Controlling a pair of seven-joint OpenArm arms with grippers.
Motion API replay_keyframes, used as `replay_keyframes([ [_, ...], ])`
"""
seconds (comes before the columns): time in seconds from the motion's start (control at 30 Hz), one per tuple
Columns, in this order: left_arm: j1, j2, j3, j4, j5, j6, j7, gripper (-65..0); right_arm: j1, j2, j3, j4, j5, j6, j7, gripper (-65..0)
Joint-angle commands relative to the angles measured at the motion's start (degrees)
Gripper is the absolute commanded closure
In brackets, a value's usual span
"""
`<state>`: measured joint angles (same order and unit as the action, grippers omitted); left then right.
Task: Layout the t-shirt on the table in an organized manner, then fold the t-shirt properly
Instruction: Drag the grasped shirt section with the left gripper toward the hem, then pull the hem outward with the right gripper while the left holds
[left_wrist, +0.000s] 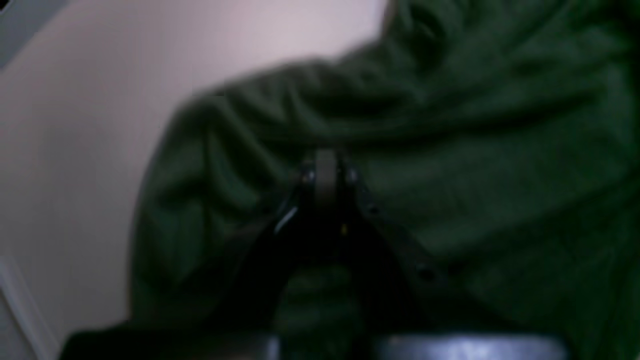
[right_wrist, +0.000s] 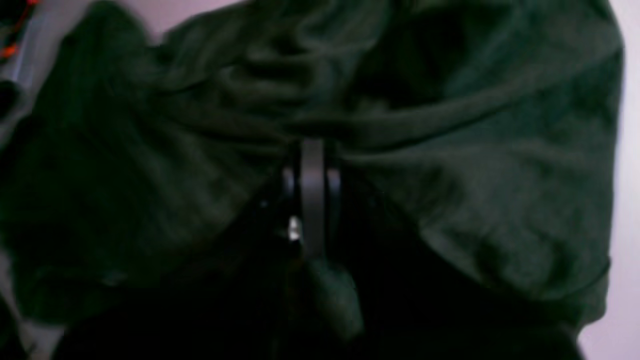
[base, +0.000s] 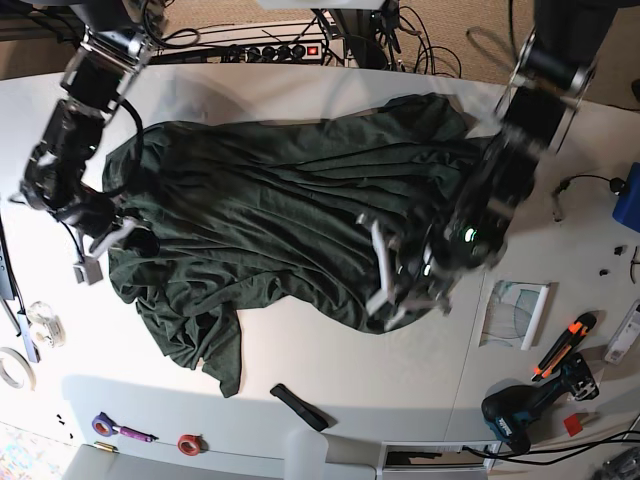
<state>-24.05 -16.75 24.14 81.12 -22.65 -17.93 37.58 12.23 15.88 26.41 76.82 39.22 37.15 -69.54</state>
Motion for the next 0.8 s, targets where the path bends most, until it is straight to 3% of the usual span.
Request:
replay_keyframes([
  [0.0,-3.58,1.01,-0.33,-1.92,-0.50,0.11,-1.25,0.0,0.94,0.37,-0.63,0.74,-1.44,-0.59,1.70,0.0],
  [0.13,-11.34,5.20,-0.33,-15.65,-2.49,-0.13,-1.27,0.0,0.83,-0.09,-3.52,0.74,-10.49,-4.66,6.56,0.0],
  [0.23,-15.56,7.54,-0.33,-26.03,-2.69,-0.55,-1.25,0.0,0.96,0.00,-4.02,0.74,-13.68,-7.72,9.70,0.0],
  [0.47,-19.10,7.87,-0.33,-38.82,-1.01,0.42,-2.73,0.0,0.96,0.00,-4.02,0.74,-15.08,-8.63,10.08,0.0],
  [0.53,-19.08,7.21,-0.33,-38.86,3.54,4.35,-3.30,0.0,0.96,0.00,-4.02,0.74,-15.04,-8.63,11.13,0.0],
  [0.67,-19.10,4.96,-0.33,-38.86,13.22,15.98,-6.25,0.0,0.98,0.00,-4.02,0.74,-14.95,-8.68,13.57,0.0],
  [0.77,-19.12,2.82,-0.33,-38.86,13.88,18.58,-7.78,0.0,1.29,0.00,-4.02,0.74,-14.47,-8.68,14.23,0.0],
])
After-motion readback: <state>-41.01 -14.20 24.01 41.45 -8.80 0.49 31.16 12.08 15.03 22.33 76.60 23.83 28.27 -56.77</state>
